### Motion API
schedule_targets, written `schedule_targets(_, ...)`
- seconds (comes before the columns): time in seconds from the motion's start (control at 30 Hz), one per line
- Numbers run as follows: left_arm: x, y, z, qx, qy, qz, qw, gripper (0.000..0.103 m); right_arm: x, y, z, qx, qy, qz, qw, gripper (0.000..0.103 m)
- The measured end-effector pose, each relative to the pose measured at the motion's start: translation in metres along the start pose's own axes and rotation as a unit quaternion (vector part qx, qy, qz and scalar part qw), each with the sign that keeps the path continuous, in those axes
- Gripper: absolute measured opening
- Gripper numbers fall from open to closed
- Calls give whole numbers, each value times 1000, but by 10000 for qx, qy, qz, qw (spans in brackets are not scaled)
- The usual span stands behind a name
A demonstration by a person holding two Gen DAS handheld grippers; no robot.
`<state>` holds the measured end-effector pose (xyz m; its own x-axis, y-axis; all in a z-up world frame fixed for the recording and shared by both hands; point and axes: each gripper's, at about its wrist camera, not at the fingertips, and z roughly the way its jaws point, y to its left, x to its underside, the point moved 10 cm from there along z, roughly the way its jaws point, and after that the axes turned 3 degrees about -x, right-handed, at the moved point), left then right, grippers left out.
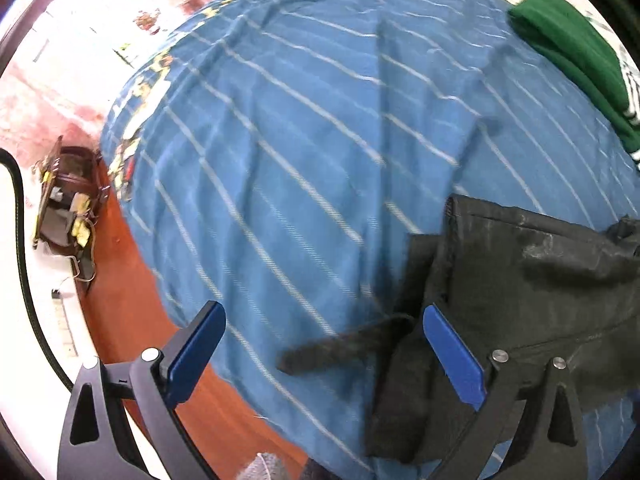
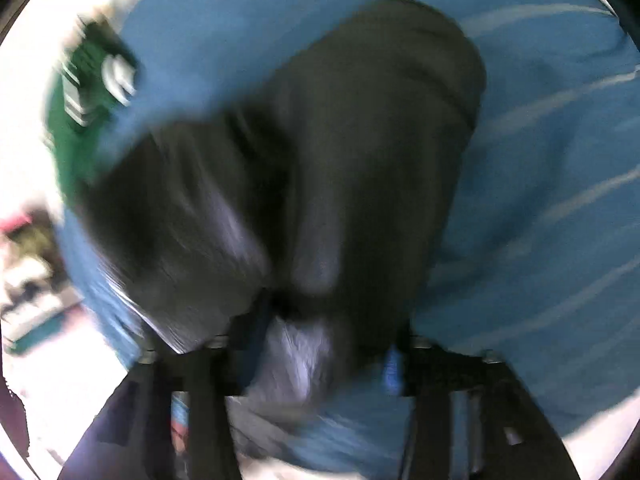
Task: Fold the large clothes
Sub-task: 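Grasp the jacket hem with the right gripper while the left gripper grasps it too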
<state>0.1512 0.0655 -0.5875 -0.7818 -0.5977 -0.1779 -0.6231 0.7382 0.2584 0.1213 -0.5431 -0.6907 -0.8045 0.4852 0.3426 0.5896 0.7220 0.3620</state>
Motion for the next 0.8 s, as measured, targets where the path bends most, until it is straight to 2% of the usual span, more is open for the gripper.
schedule_targets(0.03, 0, -6, -2, 71, -20, 46, 10000, 102, 8, -7, -6, 353, 180, -274, 9988, 55)
schedule_targets(0.13, -1, -33, -8, 281, -50, 111, 9995, 102, 21, 4, -40, 1008, -88, -1098, 9888, 55)
schedule_targets(0.17, -1, -42, -7, 349, -40, 128, 9993, 102, 22, 12, -47, 1042, -188, -1271, 9862, 55)
schedule_targets(0.23, 0, -50, -5, 385, 11, 114, 9992, 102, 26, 60, -52, 705, -348, -1934, 9780, 55)
schedule_targets(0.33, 4, -50, -3, 423, 95, -38, 9991, 102, 17, 137, -19, 212, -348, -2647, 9635, 51)
schedule_targets(0.4, 8, -41, -1, 338, 124, -146, 9992, 102, 11, 196, 9, 87, -442, -2944, 9546, 22)
schedule_targets(0.47, 12, -27, 3, 215, 170, -203, 9994, 102, -2, 230, 36, 294, -591, -3222, 9444, 22)
schedule_targets(0.5, 14, -23, 5, 164, 184, -221, 9995, 102, -8, 237, 58, 662, -629, -3312, 9391, 22)
schedule_targets(0.6, 17, -14, 9, 83, 226, -251, 9994, 102, -27, 236, 93, 1061, -617, -3312, 9355, 22)
schedule_targets(0.67, 15, -14, 9, 141, 213, -312, 9992, 101, -29, 235, 84, 1086, -546, -3261, 9375, 23)
schedule_targets(0.8, -3, -27, 11, 777, 120, -656, 9947, 101, -17, 231, 49, 608, -436, -3141, 9464, 23)
